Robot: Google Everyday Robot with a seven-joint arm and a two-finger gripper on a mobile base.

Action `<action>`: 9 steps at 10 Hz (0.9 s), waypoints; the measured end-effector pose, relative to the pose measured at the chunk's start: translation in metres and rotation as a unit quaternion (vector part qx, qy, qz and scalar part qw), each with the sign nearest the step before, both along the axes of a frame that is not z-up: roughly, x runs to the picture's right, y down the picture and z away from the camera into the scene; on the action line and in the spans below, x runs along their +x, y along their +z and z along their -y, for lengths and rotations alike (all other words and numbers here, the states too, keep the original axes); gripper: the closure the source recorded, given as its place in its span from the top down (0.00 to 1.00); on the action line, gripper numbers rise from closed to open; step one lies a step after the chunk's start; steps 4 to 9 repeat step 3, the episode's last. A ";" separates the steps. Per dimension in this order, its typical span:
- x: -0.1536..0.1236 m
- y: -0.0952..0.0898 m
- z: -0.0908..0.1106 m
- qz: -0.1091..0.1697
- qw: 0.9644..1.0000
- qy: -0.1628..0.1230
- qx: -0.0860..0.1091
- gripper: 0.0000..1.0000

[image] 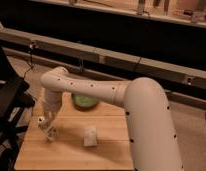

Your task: Knock the bottle over

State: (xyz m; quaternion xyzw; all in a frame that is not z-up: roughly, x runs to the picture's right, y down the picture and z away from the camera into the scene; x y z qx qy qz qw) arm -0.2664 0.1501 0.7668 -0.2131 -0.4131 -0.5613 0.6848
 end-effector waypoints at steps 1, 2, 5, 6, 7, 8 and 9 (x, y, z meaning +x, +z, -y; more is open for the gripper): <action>0.001 -0.003 0.000 -0.004 1.000 -0.002 0.001 0.06; -0.001 -0.014 -0.002 -0.010 1.000 -0.009 0.001 0.06; -0.002 -0.019 -0.005 -0.015 1.000 -0.015 -0.001 0.06; -0.002 -0.019 -0.005 -0.015 1.000 -0.015 -0.001 0.06; -0.002 -0.019 -0.005 -0.015 1.000 -0.015 -0.001 0.06; -0.002 -0.019 -0.005 -0.015 1.000 -0.015 -0.001 0.06; -0.002 -0.019 -0.005 -0.015 1.000 -0.015 -0.001 0.06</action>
